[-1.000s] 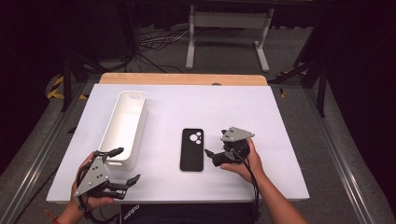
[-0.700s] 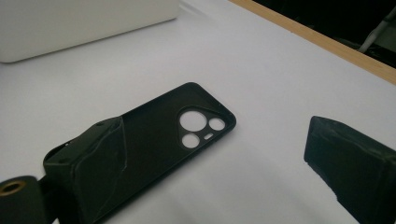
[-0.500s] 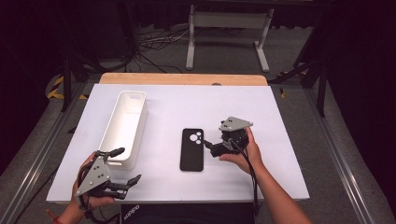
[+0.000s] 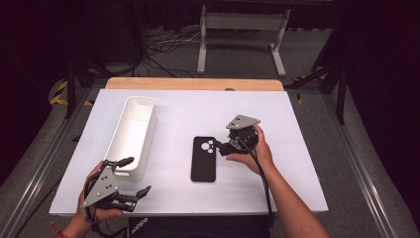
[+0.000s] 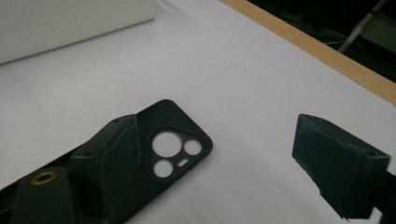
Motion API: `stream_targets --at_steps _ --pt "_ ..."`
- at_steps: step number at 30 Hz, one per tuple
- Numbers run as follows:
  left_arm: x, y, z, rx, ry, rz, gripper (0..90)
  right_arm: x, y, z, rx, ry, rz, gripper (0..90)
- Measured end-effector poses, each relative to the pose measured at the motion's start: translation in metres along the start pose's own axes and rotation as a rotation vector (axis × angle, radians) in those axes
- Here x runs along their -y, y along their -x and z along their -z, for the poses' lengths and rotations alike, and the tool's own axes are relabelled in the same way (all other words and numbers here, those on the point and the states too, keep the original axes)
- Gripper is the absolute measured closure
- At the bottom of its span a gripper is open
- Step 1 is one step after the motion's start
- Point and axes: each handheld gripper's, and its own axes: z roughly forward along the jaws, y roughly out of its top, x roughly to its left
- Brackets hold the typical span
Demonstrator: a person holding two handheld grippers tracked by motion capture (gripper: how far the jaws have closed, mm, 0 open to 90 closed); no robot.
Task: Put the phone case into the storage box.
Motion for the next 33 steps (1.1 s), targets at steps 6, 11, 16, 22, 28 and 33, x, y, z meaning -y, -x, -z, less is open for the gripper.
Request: stream_targets --at_steps 6,11,16,22,28,33 --pt "0.0 -0.001 0.001 -0.002 0.0 -0.004 6.1 -0.003 0.005 -0.016 -0.006 -0.054 -0.031 25.3" --pt "0.0 -0.001 0.001 -0.003 0.001 -0.005 6.1 -0.004 0.01 -0.03 -0.003 -0.131 -0.067 30.0" --pt "0.001 -0.002 0.001 -0.001 -0.002 -0.006 6.1 -0.002 0.017 -0.047 -0.019 -0.208 -0.138 34.1" --pt "0.002 0.0 0.0 0.006 -0.007 -0.009 6.1 0.001 0.023 -0.061 -0.037 -0.253 -0.182 39.4" --pt "0.002 -0.001 0.0 0.007 -0.015 -0.018 6.1 0.002 0.02 -0.076 -0.041 -0.309 -0.19 47.4" --pt "0.003 -0.001 -0.001 0.015 -0.025 -0.014 6.1 0.003 0.017 -0.087 -0.036 -0.349 -0.198 49.9"
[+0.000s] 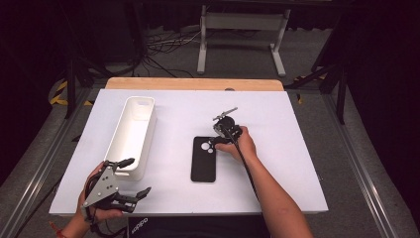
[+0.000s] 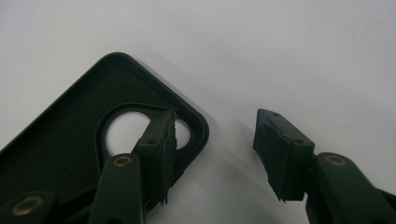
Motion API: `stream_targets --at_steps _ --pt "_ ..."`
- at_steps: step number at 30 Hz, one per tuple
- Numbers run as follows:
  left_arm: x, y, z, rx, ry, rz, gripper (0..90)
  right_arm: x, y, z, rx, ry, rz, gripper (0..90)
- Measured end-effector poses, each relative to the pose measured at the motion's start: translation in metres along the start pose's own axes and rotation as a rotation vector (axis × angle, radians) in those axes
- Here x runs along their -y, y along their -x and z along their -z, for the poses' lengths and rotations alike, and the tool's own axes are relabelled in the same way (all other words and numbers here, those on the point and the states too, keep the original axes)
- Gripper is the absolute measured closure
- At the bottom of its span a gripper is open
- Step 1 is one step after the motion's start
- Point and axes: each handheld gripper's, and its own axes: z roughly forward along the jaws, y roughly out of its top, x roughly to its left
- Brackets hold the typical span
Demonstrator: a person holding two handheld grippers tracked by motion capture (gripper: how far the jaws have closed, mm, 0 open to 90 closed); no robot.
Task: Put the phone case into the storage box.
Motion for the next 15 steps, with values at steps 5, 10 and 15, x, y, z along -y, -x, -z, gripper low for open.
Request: stream_targets --at_steps 5,10,15 --pt "-0.0002 0.0005 -0.0009 0.009 -0.003 -0.01 6.1 -0.0023 -0.0002 -0.003 0.014 -0.008 0.003 55.9" --pt "0.0001 0.0009 -0.0022 0.009 -0.011 -0.007 6.1 -0.0021 -0.0006 -0.002 0.009 -0.01 0.009 65.9" --pt "0.0004 0.0015 -0.003 0.013 -0.02 -0.01 6.1 -0.0023 -0.0032 -0.0023 -0.004 -0.01 0.021 77.3"
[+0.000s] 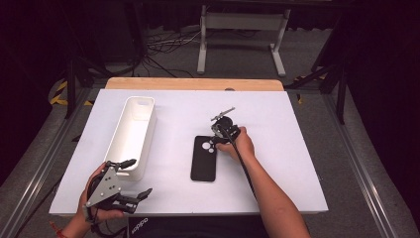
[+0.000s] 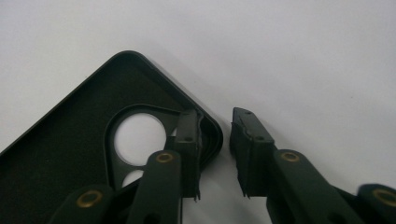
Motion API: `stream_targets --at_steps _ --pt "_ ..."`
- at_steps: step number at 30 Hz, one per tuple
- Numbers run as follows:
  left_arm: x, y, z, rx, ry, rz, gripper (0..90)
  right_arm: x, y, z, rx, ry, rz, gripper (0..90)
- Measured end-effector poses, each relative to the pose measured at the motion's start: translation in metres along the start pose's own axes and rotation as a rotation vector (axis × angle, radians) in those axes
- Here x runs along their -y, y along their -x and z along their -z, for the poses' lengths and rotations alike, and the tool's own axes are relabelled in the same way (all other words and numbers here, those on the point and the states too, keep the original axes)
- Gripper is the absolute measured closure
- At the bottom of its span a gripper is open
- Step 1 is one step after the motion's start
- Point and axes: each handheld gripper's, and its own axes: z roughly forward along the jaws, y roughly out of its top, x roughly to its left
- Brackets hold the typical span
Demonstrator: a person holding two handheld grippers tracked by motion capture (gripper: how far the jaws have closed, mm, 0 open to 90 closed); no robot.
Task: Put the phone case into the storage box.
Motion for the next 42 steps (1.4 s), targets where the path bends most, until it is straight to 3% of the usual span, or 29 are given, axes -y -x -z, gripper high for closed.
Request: stream_targets --at_steps 19,28,37,38,42 --pt "0.0 -0.002 0.001 -0.009 -0.003 0.007 5.8 0.01 -0.003 0.002 0.004 0.093 -0.021 81.0" --pt "-0.001 -0.001 0.001 -0.008 -0.002 0.009 5.8 0.009 -0.018 0.026 0.052 0.222 0.049 81.4" --pt "-0.004 0.0 0.001 -0.019 0.014 0.021 7.7 0.014 -0.033 0.053 0.092 0.35 0.151 81.7" --pt "-0.005 -0.001 0.002 -0.023 0.012 0.016 8.1 0.016 -0.038 0.06 0.109 0.387 0.183 81.9" --pt "-0.009 -0.001 0.001 -0.027 0.022 0.038 9.0 0.017 -0.045 0.068 0.133 0.428 0.219 81.9"
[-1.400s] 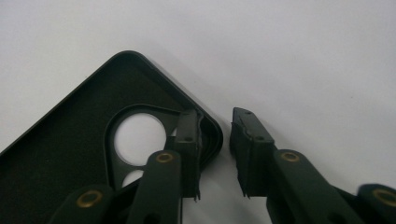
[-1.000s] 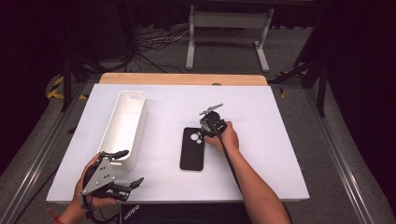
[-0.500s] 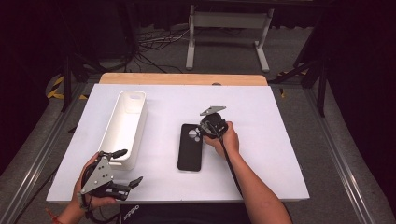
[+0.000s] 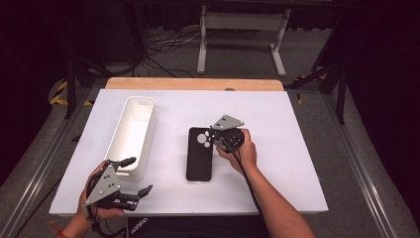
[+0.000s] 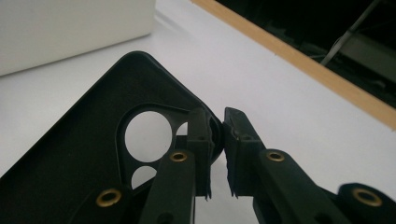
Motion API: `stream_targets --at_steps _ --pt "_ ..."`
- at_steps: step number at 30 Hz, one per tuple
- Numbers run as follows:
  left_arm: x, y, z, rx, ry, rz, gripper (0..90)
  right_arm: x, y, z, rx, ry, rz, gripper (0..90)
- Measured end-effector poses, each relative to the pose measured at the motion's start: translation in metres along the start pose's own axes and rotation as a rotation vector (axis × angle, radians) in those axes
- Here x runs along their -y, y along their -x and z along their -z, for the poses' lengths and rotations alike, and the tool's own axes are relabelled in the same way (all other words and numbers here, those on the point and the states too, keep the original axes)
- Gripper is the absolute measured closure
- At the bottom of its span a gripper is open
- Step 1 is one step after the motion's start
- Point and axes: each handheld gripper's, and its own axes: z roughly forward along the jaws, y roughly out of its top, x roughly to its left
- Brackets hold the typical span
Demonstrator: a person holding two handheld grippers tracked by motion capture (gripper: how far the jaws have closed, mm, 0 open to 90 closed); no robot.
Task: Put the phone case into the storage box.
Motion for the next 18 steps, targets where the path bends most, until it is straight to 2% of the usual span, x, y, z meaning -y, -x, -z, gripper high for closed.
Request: stream_targets --at_steps 7,11,15,18 --pt "-0.01 -0.003 -0.003 -0.019 0.014 0.008 9.7 -0.003 -0.005 0.014 0.026 0.056 0.037 81.9" --pt "-0.02 -0.004 -0.008 -0.044 0.018 0.02 10.3 -0.004 -0.009 0.022 0.037 0.088 0.055 82.0" --pt "-0.032 -0.003 -0.014 -0.035 0.034 0.007 14.1 -0.006 -0.013 0.028 0.043 0.107 0.075 82.0" --pt "-0.038 -0.004 -0.017 -0.029 0.048 0.01 15.2 -0.006 -0.015 0.032 0.041 0.124 0.068 82.0"
